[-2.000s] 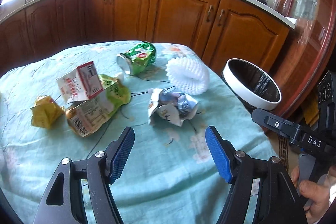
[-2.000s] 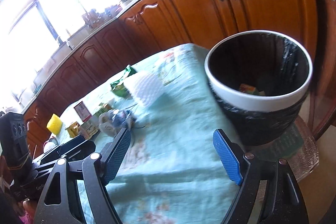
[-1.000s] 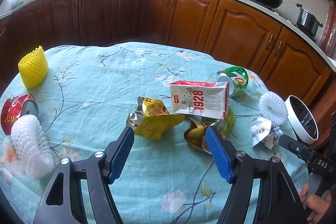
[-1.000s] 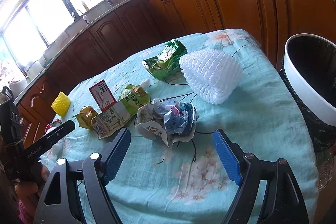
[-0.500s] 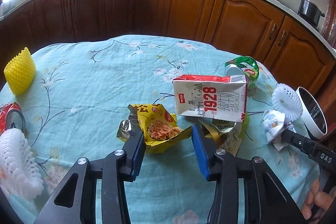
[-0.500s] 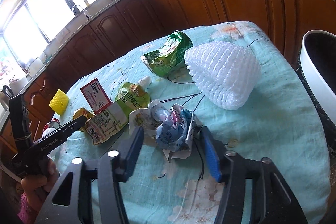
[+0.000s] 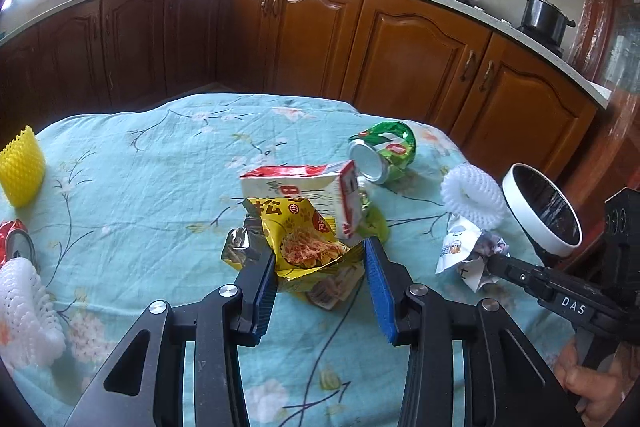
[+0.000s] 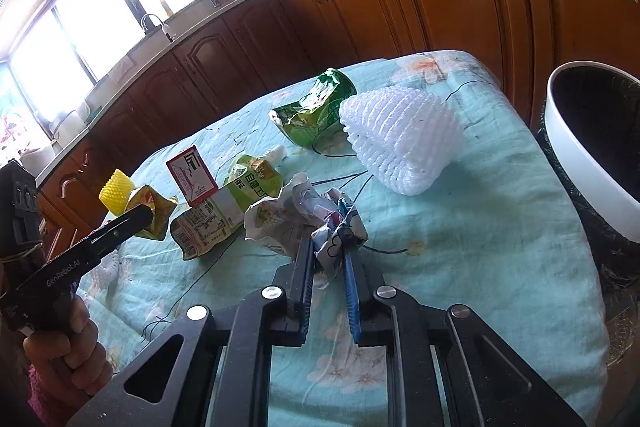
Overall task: Collect trash
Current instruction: 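Carry the yellow bag in the left tool while the right tool carries the paper over the bin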
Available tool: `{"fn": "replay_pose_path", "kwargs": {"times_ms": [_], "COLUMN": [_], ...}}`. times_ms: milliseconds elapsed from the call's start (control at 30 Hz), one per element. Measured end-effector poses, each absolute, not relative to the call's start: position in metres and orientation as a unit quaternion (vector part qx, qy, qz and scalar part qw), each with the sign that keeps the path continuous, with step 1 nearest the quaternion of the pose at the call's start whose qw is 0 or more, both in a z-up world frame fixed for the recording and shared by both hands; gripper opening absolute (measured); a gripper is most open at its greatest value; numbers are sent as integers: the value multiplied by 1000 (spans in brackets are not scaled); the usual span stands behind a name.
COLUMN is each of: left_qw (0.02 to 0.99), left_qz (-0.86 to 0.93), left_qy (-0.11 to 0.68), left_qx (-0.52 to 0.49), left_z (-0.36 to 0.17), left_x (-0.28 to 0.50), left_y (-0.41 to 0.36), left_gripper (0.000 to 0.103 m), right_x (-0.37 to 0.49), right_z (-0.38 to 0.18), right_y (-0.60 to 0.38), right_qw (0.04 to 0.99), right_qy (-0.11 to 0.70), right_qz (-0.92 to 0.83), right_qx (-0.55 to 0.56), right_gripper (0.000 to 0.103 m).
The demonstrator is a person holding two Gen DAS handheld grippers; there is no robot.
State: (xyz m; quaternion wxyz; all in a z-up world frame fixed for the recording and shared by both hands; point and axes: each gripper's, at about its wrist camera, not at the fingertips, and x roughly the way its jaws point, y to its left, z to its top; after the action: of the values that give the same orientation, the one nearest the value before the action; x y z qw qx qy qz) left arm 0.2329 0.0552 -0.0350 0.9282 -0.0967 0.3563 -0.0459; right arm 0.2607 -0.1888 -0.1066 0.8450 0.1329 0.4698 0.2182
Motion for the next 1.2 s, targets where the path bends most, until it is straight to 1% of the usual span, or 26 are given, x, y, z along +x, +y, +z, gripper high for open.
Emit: {"fn": "replay_pose_path", "kwargs": {"times_ms": [733,1200], "left_qw": [912,900], "left_qz": [-180,-228], "left_qy": [365,370], "left_qx": [-45,-30], "left_z": [-28,-31], "left_x": [260,282], "left_y": [-77,-135], "left_gripper": [40,41], "right_x": [243,242], "right_z": [-71,-66], "right_y": [-296,-363], "right_qw": [878,889], "right_qy": [428,416], "right_qz": [140,84], "right_qx": [163,175], "right_gripper": [14,14]}}
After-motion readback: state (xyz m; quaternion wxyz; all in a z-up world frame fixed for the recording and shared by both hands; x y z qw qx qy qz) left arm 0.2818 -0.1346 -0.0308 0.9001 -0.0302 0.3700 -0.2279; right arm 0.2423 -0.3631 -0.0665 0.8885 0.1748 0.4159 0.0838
